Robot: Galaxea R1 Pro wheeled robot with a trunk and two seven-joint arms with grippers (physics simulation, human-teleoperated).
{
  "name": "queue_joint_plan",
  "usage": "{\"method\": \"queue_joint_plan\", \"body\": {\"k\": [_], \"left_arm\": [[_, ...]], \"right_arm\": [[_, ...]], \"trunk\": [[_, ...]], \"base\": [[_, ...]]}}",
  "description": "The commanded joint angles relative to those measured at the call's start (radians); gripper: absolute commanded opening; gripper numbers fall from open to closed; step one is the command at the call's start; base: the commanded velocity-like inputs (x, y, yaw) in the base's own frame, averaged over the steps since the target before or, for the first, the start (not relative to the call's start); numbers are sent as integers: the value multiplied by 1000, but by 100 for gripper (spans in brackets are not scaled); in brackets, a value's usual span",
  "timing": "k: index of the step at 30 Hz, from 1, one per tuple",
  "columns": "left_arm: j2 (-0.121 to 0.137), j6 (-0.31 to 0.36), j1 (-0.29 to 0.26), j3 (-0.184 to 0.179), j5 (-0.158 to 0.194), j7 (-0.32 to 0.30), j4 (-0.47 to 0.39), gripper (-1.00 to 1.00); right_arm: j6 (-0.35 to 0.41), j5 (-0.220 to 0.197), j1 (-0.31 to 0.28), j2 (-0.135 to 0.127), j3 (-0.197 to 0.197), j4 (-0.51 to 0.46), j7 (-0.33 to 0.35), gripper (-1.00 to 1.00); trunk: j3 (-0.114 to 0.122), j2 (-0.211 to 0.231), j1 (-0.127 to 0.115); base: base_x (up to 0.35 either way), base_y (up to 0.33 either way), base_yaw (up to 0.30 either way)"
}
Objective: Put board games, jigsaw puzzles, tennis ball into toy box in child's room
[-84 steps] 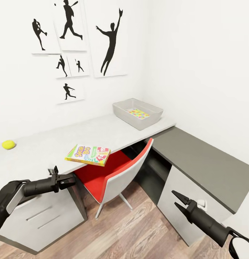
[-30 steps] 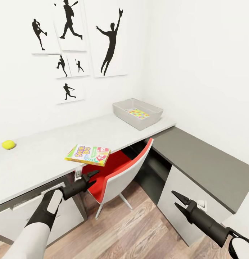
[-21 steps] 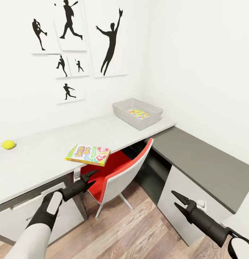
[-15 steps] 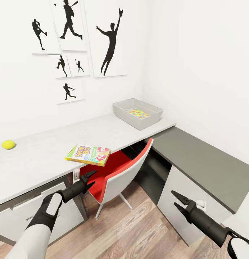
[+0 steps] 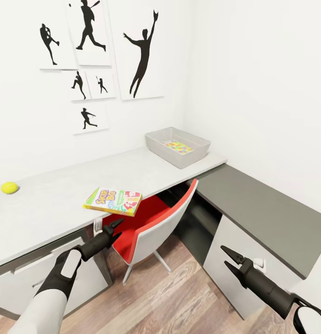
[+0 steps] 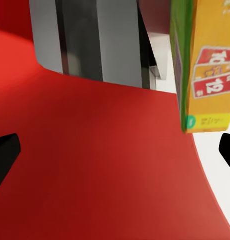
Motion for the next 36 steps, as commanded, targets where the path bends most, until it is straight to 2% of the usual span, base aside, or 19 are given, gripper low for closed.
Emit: {"method": "queue_joint_plan", "body": {"k": [1, 7, 14, 36], "left_arm": [[-1, -4, -1, 4, 1, -2, 1, 100], [0, -39, -1, 23, 1, -2, 2, 100], [2, -48, -1, 44, 0, -2, 2, 100], [0, -50, -1, 45, 1, -2, 2, 100]], "right_arm": [[5, 4, -1, 0, -1, 0, 6, 100], [5, 4, -1, 1, -1, 0, 8, 100], [7, 3, 0, 0, 0, -1, 17, 100], [6, 5, 2, 4, 10, -2, 17, 100]], "trunk": [[-1, 0, 0], [-1, 0, 0], [-1, 0, 0], [-1, 0, 0]], "base": [[61, 0, 0], [26, 0, 0], [51, 0, 0], [62, 0, 0]]}}
